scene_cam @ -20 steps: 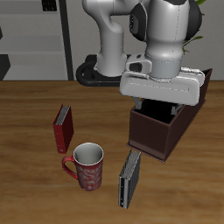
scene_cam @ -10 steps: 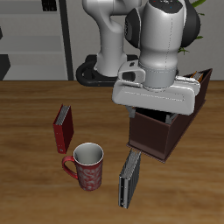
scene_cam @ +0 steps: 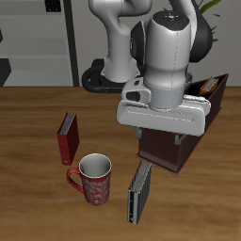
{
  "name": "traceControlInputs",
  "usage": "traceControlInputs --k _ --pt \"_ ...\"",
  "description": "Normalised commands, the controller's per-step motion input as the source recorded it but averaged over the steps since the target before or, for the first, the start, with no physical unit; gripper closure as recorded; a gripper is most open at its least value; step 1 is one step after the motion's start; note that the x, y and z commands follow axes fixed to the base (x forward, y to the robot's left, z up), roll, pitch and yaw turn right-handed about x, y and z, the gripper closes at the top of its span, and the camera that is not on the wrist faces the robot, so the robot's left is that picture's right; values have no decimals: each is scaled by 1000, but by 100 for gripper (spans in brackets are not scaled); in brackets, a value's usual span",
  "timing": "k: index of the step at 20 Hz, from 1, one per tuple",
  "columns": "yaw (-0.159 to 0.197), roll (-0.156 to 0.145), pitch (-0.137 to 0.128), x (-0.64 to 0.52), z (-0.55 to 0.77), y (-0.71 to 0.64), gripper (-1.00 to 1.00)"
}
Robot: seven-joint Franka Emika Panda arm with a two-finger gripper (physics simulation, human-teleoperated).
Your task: Place the orange book into the left desk caddy's left compartment and place the striped book into the left desk caddy's right compartment and place the red book into the left desk caddy's right compartment
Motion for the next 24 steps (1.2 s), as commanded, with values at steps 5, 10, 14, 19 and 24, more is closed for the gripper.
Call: traceControlInputs --k 5,10,14,19,24 --pt "-46 34 23 92 -187 -287 -100" --pt "-12 11 11 66 -119 -125 -100" --pt "18 7 22 56 -173 61 -100" --pt "-16 4 35 99 -160 -16 -100" --pt "-44 -16 35 75 -44 -175 -100"
